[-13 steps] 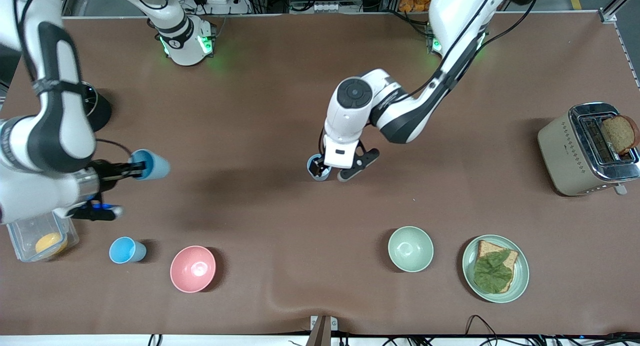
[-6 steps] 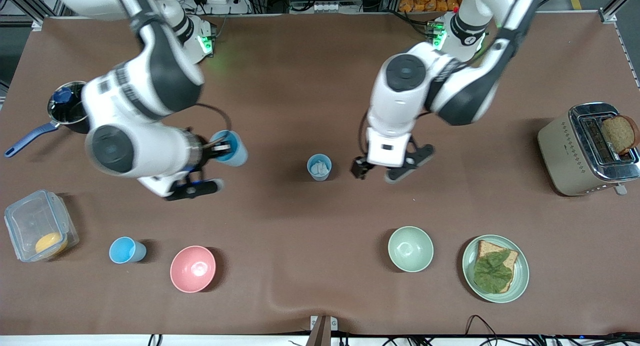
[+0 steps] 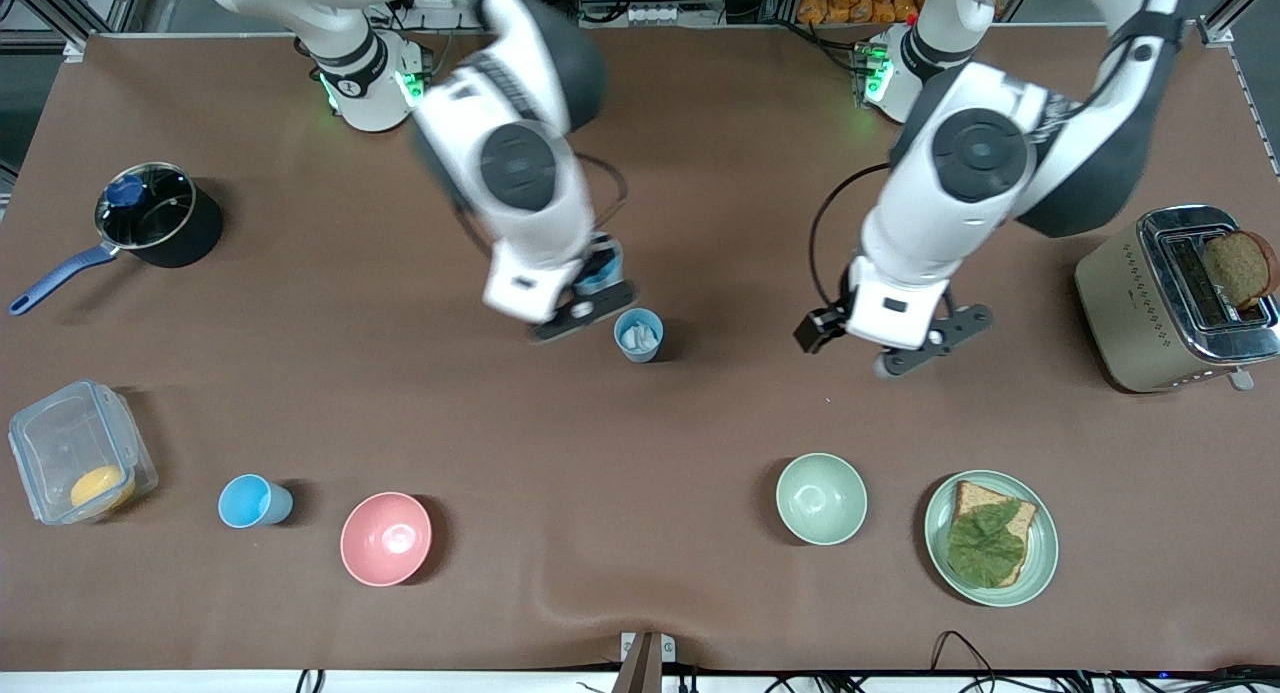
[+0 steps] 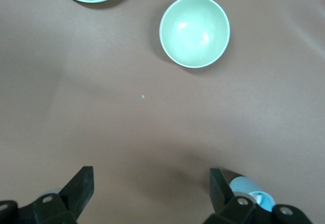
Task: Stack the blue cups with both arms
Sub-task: 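Release the cup with the left gripper while the right gripper brings its cup over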
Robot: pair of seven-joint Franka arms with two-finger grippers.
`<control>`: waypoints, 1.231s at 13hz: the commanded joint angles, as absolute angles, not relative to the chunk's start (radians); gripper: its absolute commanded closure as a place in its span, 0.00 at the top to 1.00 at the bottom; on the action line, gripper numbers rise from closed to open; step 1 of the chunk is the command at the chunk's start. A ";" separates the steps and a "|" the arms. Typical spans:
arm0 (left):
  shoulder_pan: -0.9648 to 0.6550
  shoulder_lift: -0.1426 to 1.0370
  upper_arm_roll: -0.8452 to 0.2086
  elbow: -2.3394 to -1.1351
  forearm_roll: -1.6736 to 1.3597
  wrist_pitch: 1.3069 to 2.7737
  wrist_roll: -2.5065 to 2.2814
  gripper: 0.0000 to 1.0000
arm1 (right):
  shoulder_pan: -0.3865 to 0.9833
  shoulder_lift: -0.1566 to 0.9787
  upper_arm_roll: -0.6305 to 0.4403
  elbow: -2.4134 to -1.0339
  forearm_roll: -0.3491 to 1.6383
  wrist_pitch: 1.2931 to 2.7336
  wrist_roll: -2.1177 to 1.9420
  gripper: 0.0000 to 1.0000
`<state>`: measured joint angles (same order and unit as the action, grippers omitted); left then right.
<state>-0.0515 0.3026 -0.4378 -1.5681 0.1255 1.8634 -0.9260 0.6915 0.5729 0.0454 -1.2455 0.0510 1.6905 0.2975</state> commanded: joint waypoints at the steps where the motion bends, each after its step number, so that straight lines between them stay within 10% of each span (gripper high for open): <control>1: 0.055 0.241 -0.445 -1.589 0.086 1.798 -0.705 1.00 | 0.736 0.613 0.029 -1.269 0.028 1.765 0.327 0.00; 10: 0.163 0.040 -0.428 -1.572 0.080 1.600 -0.488 1.00 | 0.742 0.686 0.028 -1.327 -0.035 1.966 0.311 0.00; 16: -0.060 0.037 -0.110 -1.575 0.018 1.598 -0.371 1.00 | 0.742 0.709 0.028 -1.331 -0.073 1.990 0.308 0.00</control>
<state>-0.0498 0.0469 -0.1419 -1.5714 0.0504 1.6029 -0.4149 0.7413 0.7054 0.0263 -1.3280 -0.0423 1.9819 0.3105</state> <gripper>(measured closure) 0.000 0.952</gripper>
